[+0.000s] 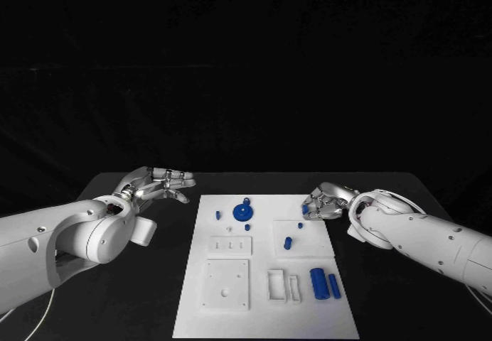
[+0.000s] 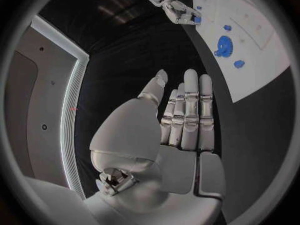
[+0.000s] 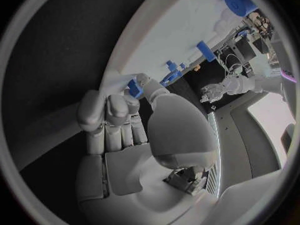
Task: Assemble the parts on the task board
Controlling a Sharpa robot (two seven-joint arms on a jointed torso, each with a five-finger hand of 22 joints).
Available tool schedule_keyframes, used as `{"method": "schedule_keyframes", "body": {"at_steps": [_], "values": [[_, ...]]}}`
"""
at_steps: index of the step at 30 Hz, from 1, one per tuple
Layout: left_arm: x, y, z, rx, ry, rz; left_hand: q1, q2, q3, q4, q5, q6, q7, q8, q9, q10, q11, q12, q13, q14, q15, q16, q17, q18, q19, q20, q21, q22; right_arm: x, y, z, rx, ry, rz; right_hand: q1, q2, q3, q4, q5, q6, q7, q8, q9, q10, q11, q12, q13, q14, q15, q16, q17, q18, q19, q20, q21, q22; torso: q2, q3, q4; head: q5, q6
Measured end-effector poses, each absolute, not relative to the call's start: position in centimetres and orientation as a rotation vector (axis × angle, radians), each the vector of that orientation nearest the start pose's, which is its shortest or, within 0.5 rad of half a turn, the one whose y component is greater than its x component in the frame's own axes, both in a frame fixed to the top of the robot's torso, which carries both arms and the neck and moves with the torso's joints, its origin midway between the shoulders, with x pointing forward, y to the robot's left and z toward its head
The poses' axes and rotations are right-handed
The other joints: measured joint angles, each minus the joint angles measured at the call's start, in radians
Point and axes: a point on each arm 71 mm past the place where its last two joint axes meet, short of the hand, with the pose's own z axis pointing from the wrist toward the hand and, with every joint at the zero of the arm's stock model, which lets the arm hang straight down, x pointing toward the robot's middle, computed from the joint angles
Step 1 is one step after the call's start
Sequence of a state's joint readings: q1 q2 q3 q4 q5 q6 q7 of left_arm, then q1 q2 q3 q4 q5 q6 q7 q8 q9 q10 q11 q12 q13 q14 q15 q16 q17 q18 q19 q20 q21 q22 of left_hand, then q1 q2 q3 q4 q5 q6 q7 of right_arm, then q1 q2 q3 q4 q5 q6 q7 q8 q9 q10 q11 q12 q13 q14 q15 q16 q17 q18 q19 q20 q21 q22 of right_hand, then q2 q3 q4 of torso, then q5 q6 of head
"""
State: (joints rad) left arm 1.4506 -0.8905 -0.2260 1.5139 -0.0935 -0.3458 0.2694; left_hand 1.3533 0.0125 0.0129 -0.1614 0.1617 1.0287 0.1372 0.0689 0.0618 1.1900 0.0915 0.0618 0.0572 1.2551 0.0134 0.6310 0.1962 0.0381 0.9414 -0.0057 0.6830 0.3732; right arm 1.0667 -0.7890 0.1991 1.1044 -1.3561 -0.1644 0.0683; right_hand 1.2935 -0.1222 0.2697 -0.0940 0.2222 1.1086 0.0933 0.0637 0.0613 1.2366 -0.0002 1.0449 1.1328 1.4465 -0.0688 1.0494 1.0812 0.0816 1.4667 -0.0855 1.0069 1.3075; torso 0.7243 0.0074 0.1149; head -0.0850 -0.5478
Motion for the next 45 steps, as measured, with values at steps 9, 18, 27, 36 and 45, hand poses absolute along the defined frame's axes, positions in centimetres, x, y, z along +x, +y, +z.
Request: {"method": "schedule_keyframes", "body": {"at_steps": [9,18,27,36,45], "values": [[50.9,24.1,-13.0,-0.938,1.505,-1.328,0.0,0.0,0.0,0.0,0.0,0.0,0.0,0.0,0.0,0.0,0.0,0.0,0.0,0.0,0.0,0.0,0.0,0.0,0.0,0.0,0.0,0.0,54.7,-30.7,-20.8,0.127,1.717,0.567,-0.01,0.01,0.104,0.007,-0.087,0.04,-0.012,0.0,0.002,0.0,-0.007,0.004,0.004,0.004,-0.004,0.0,0.004,0.001,0.0,-0.008,0.002,0.0,0.0,0.0002,0.0,-0.002,0.0],[50.9,24.1,-13.0,-0.937,1.506,-1.328,0.0,0.0,0.0,0.0,0.0,0.0,0.0,0.0,0.0,0.0,0.0,0.0,0.0,0.0,0.0,0.0,0.0,0.0,0.0,0.0,0.004,0.0,54.7,-30.5,-20.7,0.133,1.695,0.568,-0.02,0.029,0.155,-0.014,-0.129,0.082,-0.018,-0.007,0.002,0.009,-0.016,0.008,0.009,0.004,-0.012,0.0,0.01,0.002,0.0,-0.015,0.006,0.0,0.0,0.0003,-0.0004,-0.003,-0.001],[51.0,24.1,-13.0,-0.928,1.521,-1.32,-0.002,0.012,0.002,0.002,0.0,0.025,-0.015,0.0,0.001,0.037,-0.015,0.0,0.0,-0.004,-0.004,0.0,0.001,0.0,-0.004,-0.004,0.008,0.0,54.7,-30.0,-20.2,0.141,1.65,0.572,-0.018,0.04,0.2,-0.04,-0.145,0.085,-0.017,-0.005,0.002,0.011,-0.018,0.008,0.009,0.004,-0.012,0.0,0.013,0.002,0.0,-0.015,0.006,0.0,-0.001,0.0009,-0.0047,-0.001,0.002],[51.4,23.6,-12.9,-0.89,1.623,-1.278,-0.065,0.017,-0.031,0.062,-0.004,0.068,-0.043,0.0,0.001,0.218,-0.071,0.0,0.006,0.044,-0.051,0.124,0.07,0.0,0.049,-0.045,0.041,0.011,55.0,-27.6,-16.9,0.108,1.584,0.602,-0.019,0.041,0.2,-0.04,-0.139,0.085,-0.017,-0.005,0.003,0.011,-0.018,0.008,0.012,0.004,-0.012,0.004,0.015,0.002,0.0,-0.014,0.006,0.0,-0.01,-0.0005,-0.0137,0.011,0.012],[52.5,21.0,-12.4,-0.821,1.788,-1.182,-0.083,0.014,-0.076,0.15,-0.005,0.077,-0.056,0.0,0.003,0.277,-0.109,0.104,0.048,0.106,-0.098,0.313,0.18,0.0,0.118,-0.096,0.162,0.085,54.4,-21.9,-14.6,0.039,1.557,0.662,-0.019,0.041,0.2,-0.04,-0.149,0.085,-0.017,-0.005,0.003,0.011,-0.017,0.008,0.011,0.004,-0.012,0.004,0.015,0.002,0.0,-0.014,0.006,0.0,-0.026,-0.0051,-0.0223,0.032,0.004]]}}
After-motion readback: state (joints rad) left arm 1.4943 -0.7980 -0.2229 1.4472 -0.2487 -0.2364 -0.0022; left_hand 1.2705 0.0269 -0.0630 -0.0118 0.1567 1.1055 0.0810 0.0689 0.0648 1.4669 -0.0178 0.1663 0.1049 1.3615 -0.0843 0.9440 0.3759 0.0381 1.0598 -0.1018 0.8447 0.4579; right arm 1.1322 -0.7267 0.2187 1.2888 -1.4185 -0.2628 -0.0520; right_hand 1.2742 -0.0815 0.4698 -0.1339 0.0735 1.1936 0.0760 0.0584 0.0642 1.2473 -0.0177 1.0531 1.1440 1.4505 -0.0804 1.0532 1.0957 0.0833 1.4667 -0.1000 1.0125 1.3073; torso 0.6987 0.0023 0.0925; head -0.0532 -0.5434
